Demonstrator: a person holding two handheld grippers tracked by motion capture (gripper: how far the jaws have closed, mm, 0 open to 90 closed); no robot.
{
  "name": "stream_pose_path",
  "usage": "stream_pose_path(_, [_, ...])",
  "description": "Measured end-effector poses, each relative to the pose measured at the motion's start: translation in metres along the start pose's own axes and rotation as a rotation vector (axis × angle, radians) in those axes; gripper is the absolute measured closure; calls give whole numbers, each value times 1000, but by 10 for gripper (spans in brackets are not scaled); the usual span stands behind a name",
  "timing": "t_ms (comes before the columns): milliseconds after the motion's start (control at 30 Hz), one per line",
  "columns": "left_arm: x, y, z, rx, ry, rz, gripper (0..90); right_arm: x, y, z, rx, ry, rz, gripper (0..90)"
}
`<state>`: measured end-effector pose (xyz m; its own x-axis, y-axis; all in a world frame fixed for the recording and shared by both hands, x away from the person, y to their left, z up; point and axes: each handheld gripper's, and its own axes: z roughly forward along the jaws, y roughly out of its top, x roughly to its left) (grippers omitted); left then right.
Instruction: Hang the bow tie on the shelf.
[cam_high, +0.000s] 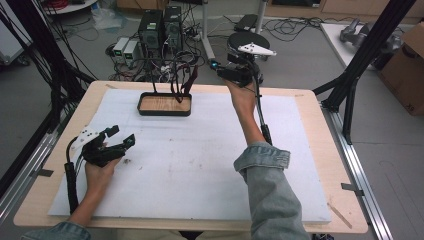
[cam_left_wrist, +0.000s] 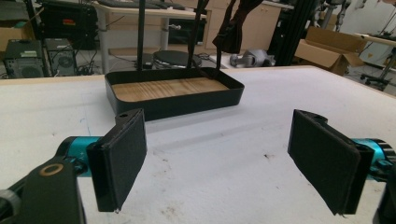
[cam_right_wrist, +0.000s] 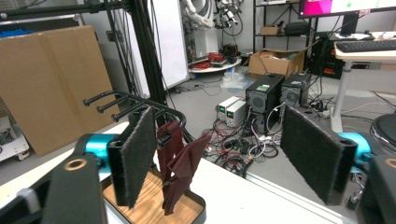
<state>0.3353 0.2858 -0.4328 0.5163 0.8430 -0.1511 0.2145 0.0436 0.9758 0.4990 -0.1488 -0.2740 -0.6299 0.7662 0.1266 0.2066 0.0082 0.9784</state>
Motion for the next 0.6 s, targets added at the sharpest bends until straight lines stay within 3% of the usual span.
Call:
stream_pose_path(367, [-1,0,6,5,-7,1,199,-10,4,-42,-45,-9,7,212])
stream_pose_path(600, [-2,0,7,14,-7,3,192,-18,3,-73,-79,-48,-16,199])
